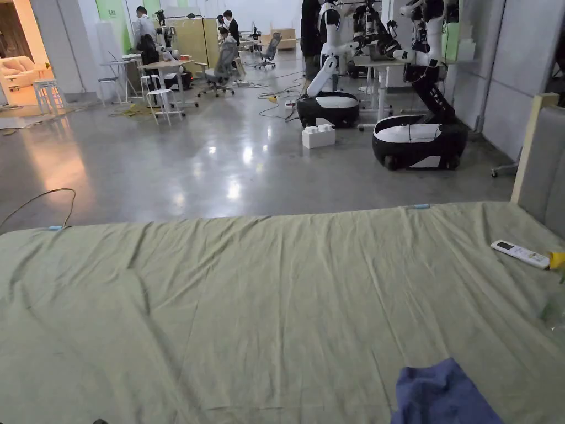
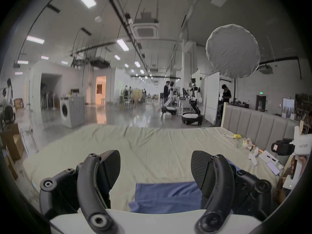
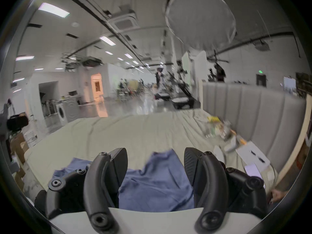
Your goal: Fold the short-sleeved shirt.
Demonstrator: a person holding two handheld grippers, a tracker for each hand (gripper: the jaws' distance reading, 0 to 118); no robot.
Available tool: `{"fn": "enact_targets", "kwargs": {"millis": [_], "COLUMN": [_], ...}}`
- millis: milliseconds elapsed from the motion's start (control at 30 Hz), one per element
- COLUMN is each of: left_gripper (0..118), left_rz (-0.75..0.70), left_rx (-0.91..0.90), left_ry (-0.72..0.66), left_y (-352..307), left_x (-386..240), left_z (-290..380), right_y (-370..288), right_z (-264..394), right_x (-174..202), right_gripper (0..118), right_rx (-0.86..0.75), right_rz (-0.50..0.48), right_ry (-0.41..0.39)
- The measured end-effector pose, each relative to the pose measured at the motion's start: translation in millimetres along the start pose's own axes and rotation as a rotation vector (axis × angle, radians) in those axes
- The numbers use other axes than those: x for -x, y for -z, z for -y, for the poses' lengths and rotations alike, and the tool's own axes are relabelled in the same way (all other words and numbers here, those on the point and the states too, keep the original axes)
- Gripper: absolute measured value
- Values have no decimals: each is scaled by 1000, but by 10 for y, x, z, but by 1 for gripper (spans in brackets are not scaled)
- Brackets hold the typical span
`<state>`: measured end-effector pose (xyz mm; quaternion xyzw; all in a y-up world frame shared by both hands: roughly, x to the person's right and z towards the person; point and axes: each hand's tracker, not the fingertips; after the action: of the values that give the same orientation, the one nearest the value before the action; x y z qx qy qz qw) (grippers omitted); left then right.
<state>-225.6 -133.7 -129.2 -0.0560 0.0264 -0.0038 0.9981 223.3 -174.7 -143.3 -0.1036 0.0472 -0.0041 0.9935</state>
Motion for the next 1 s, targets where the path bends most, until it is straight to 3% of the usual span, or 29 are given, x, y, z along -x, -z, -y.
{"fn": "enact_targets", "kwargs": {"millis": [33,100,133,167,200,300,533,767,900,933,1000], "left_gripper": [82,63,48,20,4,3,2,2,3,6,37], "left_rz": [9,66,72,69,75,88,118,142,150,165,146], "left_rx": [-5,-19,-18,-18,-15,-32,-30,65,228,286,382], "left_ry": [21,81,104,121,152,187,155,32,-61,-95,-154], "left_y": [-19,-56,-73,-90,-103,-156,-84,106,476,617,955], "left_x": [-47,-127,-183,-235,-287,-372,-414,-230,49,131,298], "left_z": [-38,-54,-56,-57,-53,-44,-76,9,199,283,495], "right_y": [-22,-35,-35,-34,-25,-37,-10,-3,21,28,52], "right_z": [-41,-83,-104,-108,-103,-127,-125,-83,30,65,139], "right_x": [54,139,177,210,244,290,283,273,254,251,242], "right_gripper": [68,46,32,13,8,0,0,0,0,0,0], "right_rx": [-11,-26,-24,-19,-23,-25,-21,-7,26,39,82], "right_rz": [-26,-53,-62,-68,-66,-89,-86,-85,-108,-112,-121], "right_ry": [-23,-47,-54,-54,-56,-51,-17,-26,-32,-32,-25]}}
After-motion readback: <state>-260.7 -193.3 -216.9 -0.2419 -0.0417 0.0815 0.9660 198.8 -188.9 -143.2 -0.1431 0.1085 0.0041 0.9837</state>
